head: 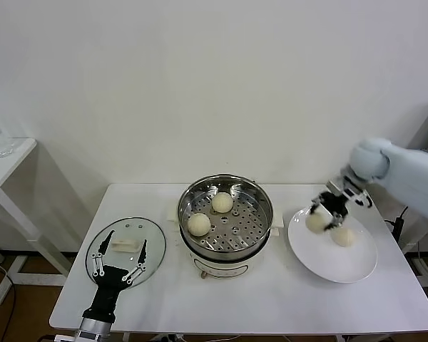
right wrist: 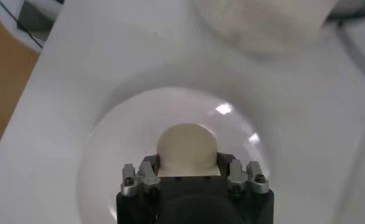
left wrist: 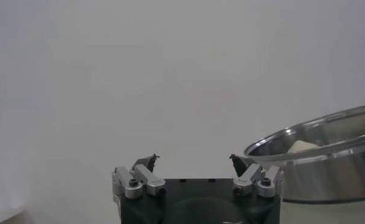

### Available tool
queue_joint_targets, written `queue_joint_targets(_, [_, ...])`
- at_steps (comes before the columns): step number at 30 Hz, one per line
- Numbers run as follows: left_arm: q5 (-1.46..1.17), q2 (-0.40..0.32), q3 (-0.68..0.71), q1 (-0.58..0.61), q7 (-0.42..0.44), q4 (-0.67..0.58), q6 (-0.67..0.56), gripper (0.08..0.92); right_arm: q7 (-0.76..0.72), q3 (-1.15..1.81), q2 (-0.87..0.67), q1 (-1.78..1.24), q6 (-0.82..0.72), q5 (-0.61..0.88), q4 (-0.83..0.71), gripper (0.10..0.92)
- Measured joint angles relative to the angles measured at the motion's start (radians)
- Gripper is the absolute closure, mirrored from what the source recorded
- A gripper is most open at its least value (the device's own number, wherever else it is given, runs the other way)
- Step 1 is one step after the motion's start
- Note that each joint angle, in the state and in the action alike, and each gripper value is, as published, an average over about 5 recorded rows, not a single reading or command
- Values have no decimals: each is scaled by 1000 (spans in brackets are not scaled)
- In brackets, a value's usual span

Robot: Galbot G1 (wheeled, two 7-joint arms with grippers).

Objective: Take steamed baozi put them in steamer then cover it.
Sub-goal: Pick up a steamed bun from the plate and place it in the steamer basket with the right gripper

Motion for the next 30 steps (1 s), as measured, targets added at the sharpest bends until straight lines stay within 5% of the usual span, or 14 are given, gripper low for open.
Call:
queue_joint_targets(14, [0,6,-1,6,-3,-9,-5,177,-1,-43,208,153,173,-64,187,372])
queue_joint_targets(30, [-2,3,-5,4,-5,-10,-8,177,36,-35,351,41,323,-236,219,372])
